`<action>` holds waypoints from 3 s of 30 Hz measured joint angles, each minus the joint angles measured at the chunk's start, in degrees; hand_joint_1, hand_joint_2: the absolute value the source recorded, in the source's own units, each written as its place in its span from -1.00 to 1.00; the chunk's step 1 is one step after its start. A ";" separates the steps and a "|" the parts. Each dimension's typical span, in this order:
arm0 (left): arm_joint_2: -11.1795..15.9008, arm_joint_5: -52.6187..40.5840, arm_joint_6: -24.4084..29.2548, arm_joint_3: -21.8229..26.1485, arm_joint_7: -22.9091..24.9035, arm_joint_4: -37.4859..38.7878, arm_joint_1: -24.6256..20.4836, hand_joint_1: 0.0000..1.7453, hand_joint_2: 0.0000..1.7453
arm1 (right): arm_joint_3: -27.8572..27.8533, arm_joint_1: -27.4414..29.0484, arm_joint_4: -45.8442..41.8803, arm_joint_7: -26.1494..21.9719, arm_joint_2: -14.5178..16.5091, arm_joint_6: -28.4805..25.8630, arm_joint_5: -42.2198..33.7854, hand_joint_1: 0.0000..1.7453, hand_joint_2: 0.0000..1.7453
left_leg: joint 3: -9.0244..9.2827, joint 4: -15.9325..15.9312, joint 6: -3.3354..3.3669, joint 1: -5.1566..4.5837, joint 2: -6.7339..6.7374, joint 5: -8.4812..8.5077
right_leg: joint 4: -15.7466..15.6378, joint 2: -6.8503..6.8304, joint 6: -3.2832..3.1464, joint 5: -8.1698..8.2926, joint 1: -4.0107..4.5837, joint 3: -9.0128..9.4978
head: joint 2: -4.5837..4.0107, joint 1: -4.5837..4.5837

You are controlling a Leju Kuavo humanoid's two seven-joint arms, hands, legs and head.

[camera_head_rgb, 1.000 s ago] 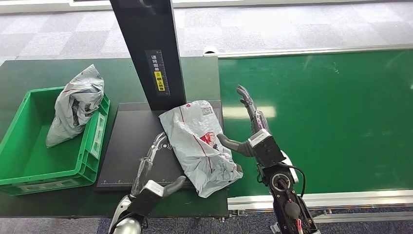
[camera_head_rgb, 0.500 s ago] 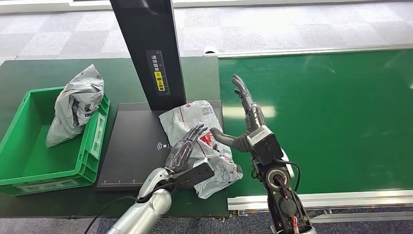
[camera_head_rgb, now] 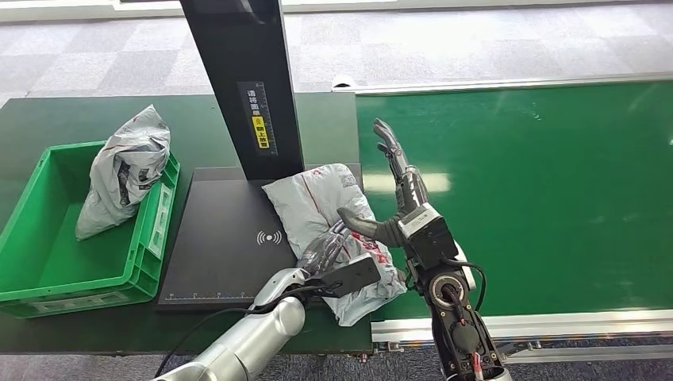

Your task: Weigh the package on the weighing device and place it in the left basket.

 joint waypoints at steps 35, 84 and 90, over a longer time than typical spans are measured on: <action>6.92 42.01 -0.11 21.73 -19.05 -64.68 13.26 1.00 1.00 | -2.24 3.63 -4.14 -0.59 -0.98 -4.79 3.69 -1.00 1.00 | -0.25 -0.03 -0.05 0.04 0.12 0.03 | 0.03 0.13 -0.04 -0.01 0.08 -0.34 | 0.00 0.00; 30.06 48.87 -3.52 49.90 -17.10 -2.05 -12.63 -1.00 1.00 | 2.32 2.47 -5.53 1.09 -2.43 -5.05 -0.99 -1.00 1.00 | -0.25 -0.01 -0.37 0.10 0.03 0.43 | 0.16 0.03 -0.34 0.24 0.15 -0.41 | 0.00 0.02; 25.39 53.34 8.39 46.71 -21.56 -28.36 -5.12 -1.00 1.00 | 2.30 2.42 -4.86 1.04 -2.42 -5.25 -0.38 -1.00 1.00 | -0.37 -0.01 -0.39 0.10 0.10 0.36 | 0.16 0.09 -0.34 0.22 0.15 -0.54 | 0.00 0.01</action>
